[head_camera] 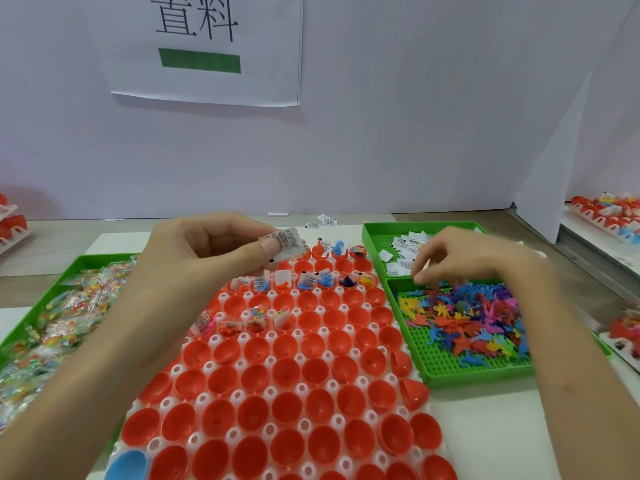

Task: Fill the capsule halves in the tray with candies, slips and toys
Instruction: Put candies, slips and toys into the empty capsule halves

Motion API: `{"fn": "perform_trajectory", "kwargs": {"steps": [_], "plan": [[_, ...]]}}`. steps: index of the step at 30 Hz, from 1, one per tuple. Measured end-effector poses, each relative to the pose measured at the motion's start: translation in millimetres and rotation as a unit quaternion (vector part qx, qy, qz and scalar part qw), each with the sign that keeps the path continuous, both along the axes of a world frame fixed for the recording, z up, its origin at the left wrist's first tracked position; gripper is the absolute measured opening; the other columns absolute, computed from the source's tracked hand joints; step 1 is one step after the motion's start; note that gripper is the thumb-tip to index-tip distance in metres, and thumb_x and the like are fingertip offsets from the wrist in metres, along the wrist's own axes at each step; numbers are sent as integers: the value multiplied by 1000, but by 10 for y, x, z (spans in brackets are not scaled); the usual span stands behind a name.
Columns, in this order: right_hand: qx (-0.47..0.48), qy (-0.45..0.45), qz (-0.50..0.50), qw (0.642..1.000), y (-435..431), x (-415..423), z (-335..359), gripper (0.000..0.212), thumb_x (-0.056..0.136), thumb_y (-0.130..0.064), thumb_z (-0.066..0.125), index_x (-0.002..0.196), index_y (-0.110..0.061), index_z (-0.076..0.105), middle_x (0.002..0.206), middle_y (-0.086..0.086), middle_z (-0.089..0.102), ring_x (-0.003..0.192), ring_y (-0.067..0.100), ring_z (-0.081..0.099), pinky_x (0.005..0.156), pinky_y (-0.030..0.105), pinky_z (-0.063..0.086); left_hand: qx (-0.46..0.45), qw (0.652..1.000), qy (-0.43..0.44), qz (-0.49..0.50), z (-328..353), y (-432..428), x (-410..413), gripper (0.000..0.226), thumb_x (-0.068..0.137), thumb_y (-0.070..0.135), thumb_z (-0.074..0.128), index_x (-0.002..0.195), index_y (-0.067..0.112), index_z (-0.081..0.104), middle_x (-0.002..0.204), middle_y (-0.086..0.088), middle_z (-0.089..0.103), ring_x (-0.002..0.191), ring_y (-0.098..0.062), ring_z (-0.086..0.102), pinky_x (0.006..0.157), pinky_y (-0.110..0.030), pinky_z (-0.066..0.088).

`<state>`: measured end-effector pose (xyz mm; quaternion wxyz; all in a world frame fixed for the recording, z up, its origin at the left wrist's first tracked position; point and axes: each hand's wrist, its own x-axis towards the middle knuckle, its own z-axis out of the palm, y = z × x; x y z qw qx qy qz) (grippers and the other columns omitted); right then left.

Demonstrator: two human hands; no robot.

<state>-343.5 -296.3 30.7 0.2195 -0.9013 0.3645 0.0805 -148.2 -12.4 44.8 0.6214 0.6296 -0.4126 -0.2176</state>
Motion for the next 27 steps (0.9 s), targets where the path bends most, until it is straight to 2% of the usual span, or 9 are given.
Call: {"fn": "perform_trajectory", "kwargs": {"steps": [3, 6, 8, 11, 14, 17, 23, 25, 27], "plan": [[-35, -43, -73, 996, -116, -302, 61, 13, 92, -46, 66, 94, -35, 73, 88, -12, 74, 75, 8, 71, 66, 25, 51, -6, 1000, 3, 1, 5, -3, 46, 31, 56, 33, 92, 84, 26, 81, 87, -4, 79, 81, -19, 76, 75, -20, 59], [-86, 57, -126, 987, -140, -665, -84, 48, 88, -65, 54, 118, -29, 65, 120, -3, 65, 106, 17, 62, 93, 34, 48, -21, 1000, 12, 7, 21, -2, 81, 30, 61, 42, 88, 85, 26, 81, 86, -5, 79, 81, -21, 76, 78, -24, 60], [-106, 106, -167, 974, -74, -839, -208, 70, 86, -72, 48, 132, -20, 57, 136, 7, 60, 118, 23, 57, 98, 35, 46, -26, 1000, 13, 7, 27, 0, 78, 35, 59, 47, 82, 87, 26, 81, 86, -6, 79, 81, -22, 76, 79, -25, 61], [-115, 92, -186, 971, 54, -837, -319, 85, 80, -80, 41, 128, -12, 58, 130, 12, 62, 113, 27, 60, 93, 36, 49, -23, 1000, 7, 1, 26, -11, 50, 34, 62, 46, 84, 88, 25, 81, 87, -6, 79, 82, -21, 76, 78, -24, 60], [-105, 17, -181, 978, 153, -651, -384, 71, 84, -72, 49, 101, -5, 66, 101, 16, 69, 92, 29, 64, 80, 36, 49, -14, 1000, 2, -5, 29, -12, 12, 33, 59, 43, 91, 86, 26, 81, 87, -5, 79, 82, -20, 76, 76, -21, 60], [-85, -12, -155, 984, 249, -447, -454, 58, 93, -59, 57, 107, -3, 66, 103, 15, 69, 91, 27, 64, 78, 36, 49, -9, 1000, -1, -4, 37, -3, -6, 35, 55, 40, 92, 85, 26, 81, 87, -4, 79, 81, -19, 76, 73, -20, 58], [-78, -8, -111, 991, 213, -391, -218, 39, 90, -61, 60, 106, -25, 68, 107, -4, 66, 95, 18, 65, 84, 35, 53, -9, 1000, 12, -1, 30, -20, -45, 31, 59, 43, 79, 83, 24, 81, 87, -6, 78, 82, -25, 75, 79, -28, 62], [-130, -57, -93, 986, 159, -392, -60, 24, 87, -51, 70, 95, -29, 71, 97, -10, 69, 87, 11, 64, 75, 31, 50, -4, 1000, 10, -1, 28, -21, -66, 31, 58, 43, 78, 83, 24, 81, 86, -7, 78, 83, -28, 74, 82, -34, 60], [-91, -102, -38, 990, 152, -339, 49, 10, 81, -42, 79, 86, -36, 73, 84, -14, 70, 75, 4, 64, 65, 24, 46, -2, 1000, 6, -3, 35, -22, -84, 29, 59, 42, 77, 82, 25, 81, 83, -7, 78, 80, -24, 74, 80, -30, 62]]}}
